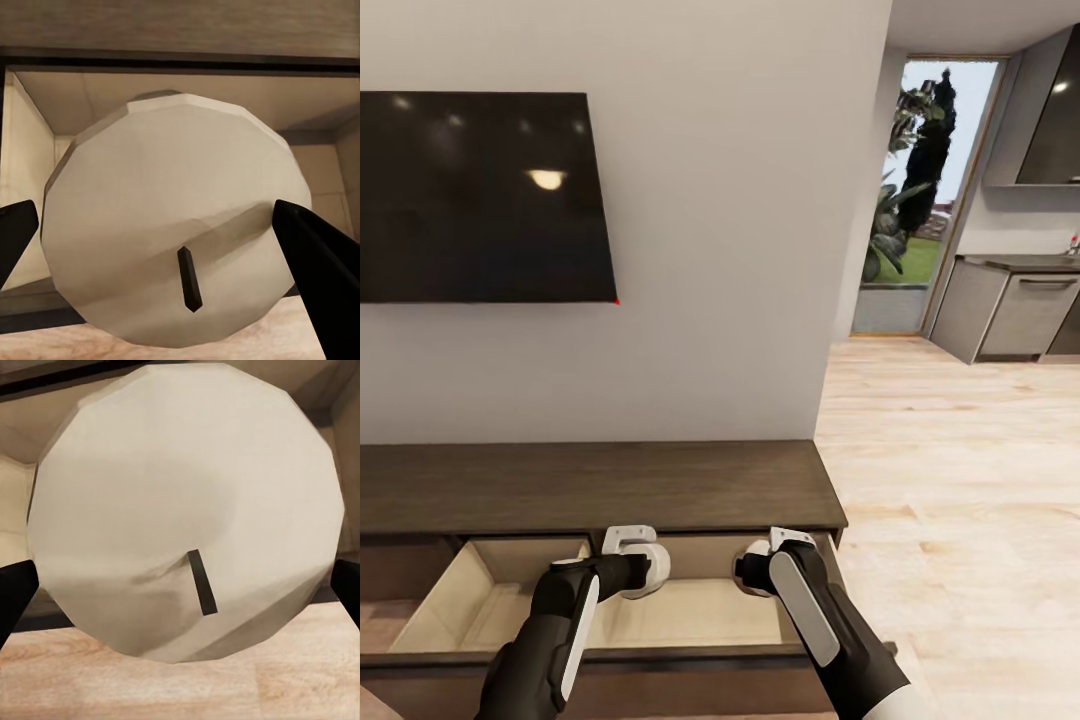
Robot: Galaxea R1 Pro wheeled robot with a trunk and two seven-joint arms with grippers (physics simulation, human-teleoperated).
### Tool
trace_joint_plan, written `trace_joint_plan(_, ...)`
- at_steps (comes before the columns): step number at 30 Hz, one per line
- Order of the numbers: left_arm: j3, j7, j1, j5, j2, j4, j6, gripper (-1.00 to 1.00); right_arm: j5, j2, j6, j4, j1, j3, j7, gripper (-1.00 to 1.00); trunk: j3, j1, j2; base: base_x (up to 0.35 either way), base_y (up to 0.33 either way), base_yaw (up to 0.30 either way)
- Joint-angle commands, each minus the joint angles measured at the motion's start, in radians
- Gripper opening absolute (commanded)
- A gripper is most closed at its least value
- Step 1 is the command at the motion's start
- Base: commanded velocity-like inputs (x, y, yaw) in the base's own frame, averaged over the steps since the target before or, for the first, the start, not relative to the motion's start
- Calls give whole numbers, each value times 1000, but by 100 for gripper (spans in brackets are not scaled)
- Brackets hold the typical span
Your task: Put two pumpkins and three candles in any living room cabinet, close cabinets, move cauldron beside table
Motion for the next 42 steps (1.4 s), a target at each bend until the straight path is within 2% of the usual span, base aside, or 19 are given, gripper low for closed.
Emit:
trace_joint_plan(1, 3, -11, -1, -10, -1, -1, 4, -100, -10, 0, -2, -1, -1, 1, -9, -100, -4, 4, -8, 0, 0, 0)
trace_joint_plan(9, 3, -9, -1, -10, -1, -1, 1, -100, -10, 5, -9, 61, -2, -2, -8, -100, -29, 35, -64, 0, 0, 0)
trace_joint_plan(26, 3, -9, -1, -10, -1, 0, -15, -100, -9, 5, -28, 54, -2, 1, -8, -100, -83, 100, -183, 0, 0, 0)
trace_joint_plan(32, 3, -9, -1, -11, -1, 0, -16, -100, -9, 5, -54, 54, -2, 35, -8, -100, -101, 123, -225, 0, 0, 0)
trace_joint_plan(42, 2, -8, -1, -11, -1, -1, -19, -100, -7, 5, -58, 54, -2, 43, -8, -100, -133, 161, -295, 0, 0, 0)
